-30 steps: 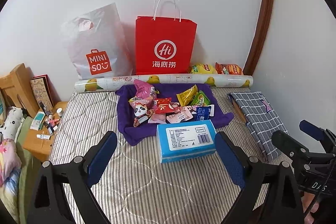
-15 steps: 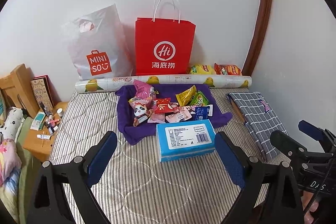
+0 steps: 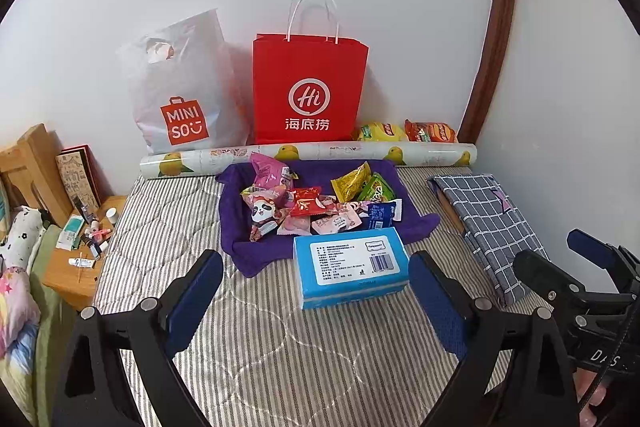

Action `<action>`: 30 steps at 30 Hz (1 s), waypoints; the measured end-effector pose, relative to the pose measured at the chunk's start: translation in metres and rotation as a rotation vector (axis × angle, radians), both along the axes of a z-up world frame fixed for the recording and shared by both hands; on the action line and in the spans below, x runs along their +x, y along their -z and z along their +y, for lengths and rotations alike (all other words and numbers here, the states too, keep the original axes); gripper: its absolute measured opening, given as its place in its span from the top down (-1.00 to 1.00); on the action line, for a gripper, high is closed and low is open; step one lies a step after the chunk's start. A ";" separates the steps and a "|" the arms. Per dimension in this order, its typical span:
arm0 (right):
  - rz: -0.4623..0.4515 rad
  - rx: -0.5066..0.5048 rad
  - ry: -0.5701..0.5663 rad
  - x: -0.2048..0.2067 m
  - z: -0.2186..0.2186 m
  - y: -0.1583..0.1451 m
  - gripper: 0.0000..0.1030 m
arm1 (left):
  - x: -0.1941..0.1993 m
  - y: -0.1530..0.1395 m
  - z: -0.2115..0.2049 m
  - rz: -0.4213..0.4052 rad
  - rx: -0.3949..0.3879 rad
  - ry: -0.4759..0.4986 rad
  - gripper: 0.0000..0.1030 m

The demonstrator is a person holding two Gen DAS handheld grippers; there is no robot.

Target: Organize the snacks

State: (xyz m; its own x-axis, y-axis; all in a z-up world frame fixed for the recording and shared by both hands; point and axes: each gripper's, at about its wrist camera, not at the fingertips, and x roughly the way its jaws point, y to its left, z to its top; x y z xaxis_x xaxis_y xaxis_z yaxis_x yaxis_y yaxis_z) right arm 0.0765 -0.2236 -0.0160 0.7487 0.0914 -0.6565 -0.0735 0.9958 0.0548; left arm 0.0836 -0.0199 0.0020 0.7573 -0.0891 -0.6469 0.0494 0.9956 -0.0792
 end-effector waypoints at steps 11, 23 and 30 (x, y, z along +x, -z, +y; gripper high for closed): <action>-0.003 0.002 -0.001 -0.001 -0.001 -0.002 -0.99 | 0.000 0.000 -0.001 0.000 0.000 0.000 -0.82; -0.009 0.004 0.001 -0.003 -0.002 -0.004 -0.99 | 0.000 0.000 -0.002 -0.002 0.000 -0.002 -0.82; -0.011 0.007 0.001 -0.004 -0.002 -0.006 -0.99 | 0.000 -0.002 -0.003 -0.004 0.001 0.002 -0.82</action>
